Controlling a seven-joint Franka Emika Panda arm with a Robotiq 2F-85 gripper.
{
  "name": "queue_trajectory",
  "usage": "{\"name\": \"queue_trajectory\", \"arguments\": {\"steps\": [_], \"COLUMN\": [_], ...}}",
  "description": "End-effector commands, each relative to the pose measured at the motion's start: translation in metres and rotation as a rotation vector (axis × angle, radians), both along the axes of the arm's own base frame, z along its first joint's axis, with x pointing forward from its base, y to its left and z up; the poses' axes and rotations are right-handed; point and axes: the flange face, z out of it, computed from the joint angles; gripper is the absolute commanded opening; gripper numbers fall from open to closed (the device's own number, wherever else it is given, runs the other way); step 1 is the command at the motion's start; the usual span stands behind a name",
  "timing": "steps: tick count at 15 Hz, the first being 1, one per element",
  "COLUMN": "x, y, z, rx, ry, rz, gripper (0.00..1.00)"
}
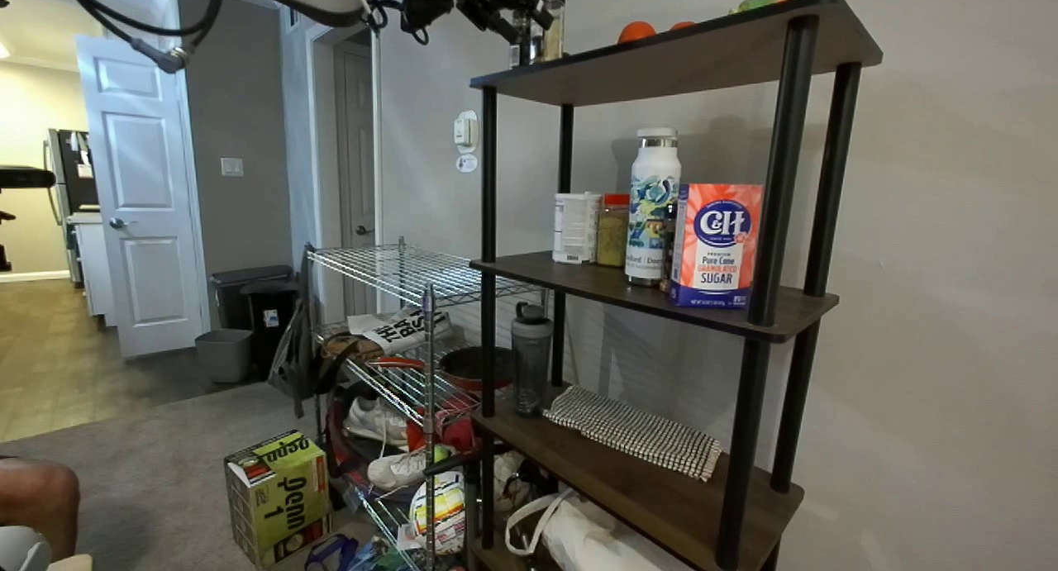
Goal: Remove the spice shaker from the second shelf and put it on the first shelf to the left
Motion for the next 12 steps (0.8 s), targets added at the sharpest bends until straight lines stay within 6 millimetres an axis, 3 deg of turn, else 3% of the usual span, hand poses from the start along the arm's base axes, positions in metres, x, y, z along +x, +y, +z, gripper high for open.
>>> {"name": "queue_trajectory", "arguments": {"steps": [1,12], "x": [-0.017,-0.034], "y": [-0.012,-0.029], "z": [-0.023,-0.059], "rx": [0.004,0.048], "ry": [0.034,0.098], "rz": [-0.003,-0.017], "gripper": [1.0,1.0]}}
